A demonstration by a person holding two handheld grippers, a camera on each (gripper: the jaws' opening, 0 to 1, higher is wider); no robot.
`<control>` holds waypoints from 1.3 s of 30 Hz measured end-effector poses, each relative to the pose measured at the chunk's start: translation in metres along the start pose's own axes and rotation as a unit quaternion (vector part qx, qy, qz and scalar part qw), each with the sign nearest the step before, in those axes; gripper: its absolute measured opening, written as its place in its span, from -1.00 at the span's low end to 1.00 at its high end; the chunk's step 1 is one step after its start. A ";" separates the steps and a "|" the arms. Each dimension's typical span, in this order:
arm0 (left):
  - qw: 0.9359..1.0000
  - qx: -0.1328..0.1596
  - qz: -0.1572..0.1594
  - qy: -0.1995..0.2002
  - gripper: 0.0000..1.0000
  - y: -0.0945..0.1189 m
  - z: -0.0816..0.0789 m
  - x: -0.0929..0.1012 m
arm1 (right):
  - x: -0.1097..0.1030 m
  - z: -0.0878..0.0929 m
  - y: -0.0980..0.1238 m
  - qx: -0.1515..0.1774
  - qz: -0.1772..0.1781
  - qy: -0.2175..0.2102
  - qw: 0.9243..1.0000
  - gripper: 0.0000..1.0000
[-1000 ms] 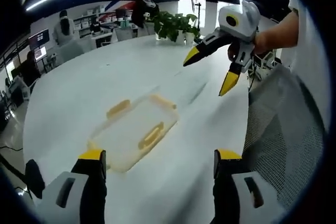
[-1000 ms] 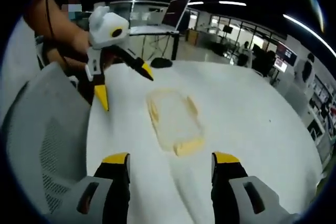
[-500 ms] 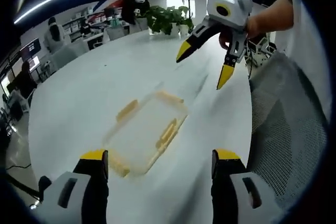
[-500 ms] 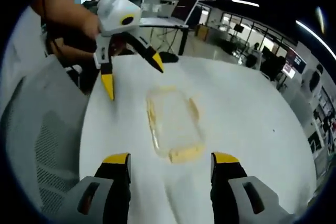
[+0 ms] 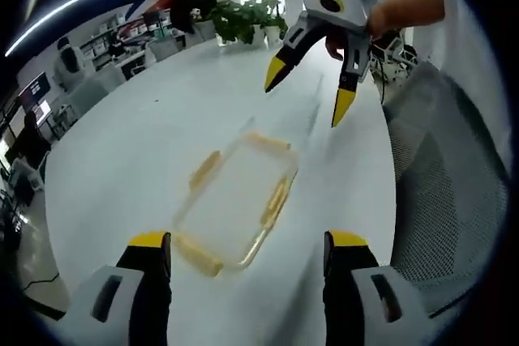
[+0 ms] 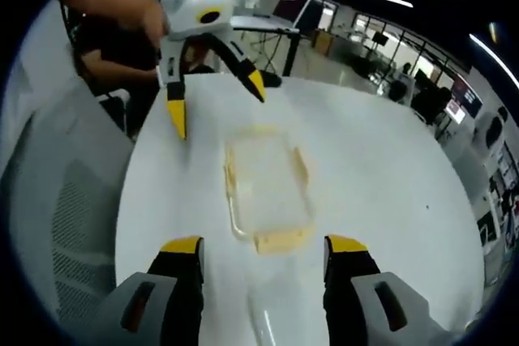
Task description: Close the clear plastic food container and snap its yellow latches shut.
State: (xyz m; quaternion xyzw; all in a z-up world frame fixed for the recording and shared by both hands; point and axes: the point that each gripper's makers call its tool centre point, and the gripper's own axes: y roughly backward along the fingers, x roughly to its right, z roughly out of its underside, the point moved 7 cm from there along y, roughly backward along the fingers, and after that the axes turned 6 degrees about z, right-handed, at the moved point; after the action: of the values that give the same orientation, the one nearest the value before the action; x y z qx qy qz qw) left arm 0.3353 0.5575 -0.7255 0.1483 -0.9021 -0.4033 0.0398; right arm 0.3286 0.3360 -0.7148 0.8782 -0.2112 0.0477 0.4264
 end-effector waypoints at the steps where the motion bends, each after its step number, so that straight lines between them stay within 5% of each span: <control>1: 1.000 -0.005 0.001 -0.003 0.54 0.000 0.000 -0.002 | 0.001 0.000 -0.001 -0.004 -0.002 0.005 1.000 0.17; 24: 0.996 -0.060 0.025 -0.067 0.49 -0.006 0.010 -0.030 | 0.013 -0.006 -0.025 -0.043 -0.035 0.038 0.998 0.16; 39: 0.984 -0.125 0.068 -0.103 0.42 -0.019 0.019 -0.047 | 0.021 -0.007 -0.044 -0.089 -0.054 0.045 0.994 0.14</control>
State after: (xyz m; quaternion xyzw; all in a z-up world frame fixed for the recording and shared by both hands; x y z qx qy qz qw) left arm 0.3813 0.5732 -0.7504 0.0384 -0.8517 -0.5225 -0.0084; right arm 0.3663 0.3580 -0.7369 0.8439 -0.1474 0.0447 0.5139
